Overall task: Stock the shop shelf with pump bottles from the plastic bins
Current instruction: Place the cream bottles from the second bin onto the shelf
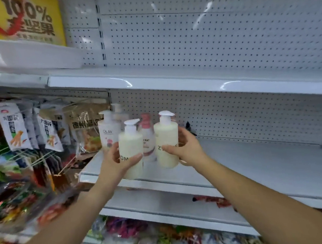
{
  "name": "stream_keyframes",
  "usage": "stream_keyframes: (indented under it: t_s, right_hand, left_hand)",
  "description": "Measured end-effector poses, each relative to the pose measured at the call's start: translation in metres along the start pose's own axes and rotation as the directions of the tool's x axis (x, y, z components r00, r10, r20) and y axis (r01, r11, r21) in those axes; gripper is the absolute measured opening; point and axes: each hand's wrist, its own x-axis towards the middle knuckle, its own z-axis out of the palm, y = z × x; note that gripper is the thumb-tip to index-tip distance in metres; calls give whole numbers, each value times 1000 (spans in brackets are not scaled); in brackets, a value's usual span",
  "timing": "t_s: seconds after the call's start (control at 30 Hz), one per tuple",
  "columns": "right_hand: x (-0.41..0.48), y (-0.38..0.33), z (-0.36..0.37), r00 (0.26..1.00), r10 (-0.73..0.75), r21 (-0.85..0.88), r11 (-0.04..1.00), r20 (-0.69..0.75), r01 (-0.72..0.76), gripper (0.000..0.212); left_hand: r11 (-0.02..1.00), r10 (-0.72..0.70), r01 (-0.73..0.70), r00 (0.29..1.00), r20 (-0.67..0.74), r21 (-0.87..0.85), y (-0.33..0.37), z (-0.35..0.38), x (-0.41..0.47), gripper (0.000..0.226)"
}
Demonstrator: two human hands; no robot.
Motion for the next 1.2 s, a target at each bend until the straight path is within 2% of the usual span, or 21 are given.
stream_keyframes:
  t_s: [0.1, 0.27, 0.4, 0.53, 0.67, 0.8, 0.93, 1.1, 1.2]
  right_hand:
    - [-12, 12, -50, 999, 32, 12, 999, -18, -32, 66]
    - [-26, 39, -126, 994, 75, -2, 997, -80, -76, 69]
    - [-31, 56, -172, 985, 94, 0, 996, -146, -95, 68]
    - [-34, 71, -202, 975, 106, 15, 994, -197, -105, 72]
    - [-28, 83, -215, 961, 126, 26, 992, -248, -124, 70]
    - [-12, 95, -215, 949, 144, 20, 989, -279, -144, 67]
    - [9, 99, -207, 930, 164, 8, 985, -328, -171, 64]
    - [36, 108, -202, 909, 214, 15, 975, -358, -223, 74]
    - [48, 117, -200, 912, 224, 39, 974, -343, -225, 74]
  left_hand:
    - [1000, -2, 1, 999, 38, 5, -4, 50, 4, 72]
    - [1000, -28, 28, 995, 93, 11, -15, 121, 9, 80]
    - [999, -36, 35, 992, 125, 13, -19, 170, 8, 69]
    - [999, -52, 50, 984, 169, 19, -25, 201, 7, 71]
    - [998, -55, 57, 979, 197, -1, -28, 222, 12, 56]
    - [999, -33, 30, 965, 260, 14, -39, 228, 28, 77]
    - [999, -35, 33, 955, 295, 11, -54, 226, 43, 83]
    - [998, -58, 61, 950, 308, 0, -68, 219, 60, 86]
    - [997, -71, 72, 944, 322, 10, -74, 215, 68, 79]
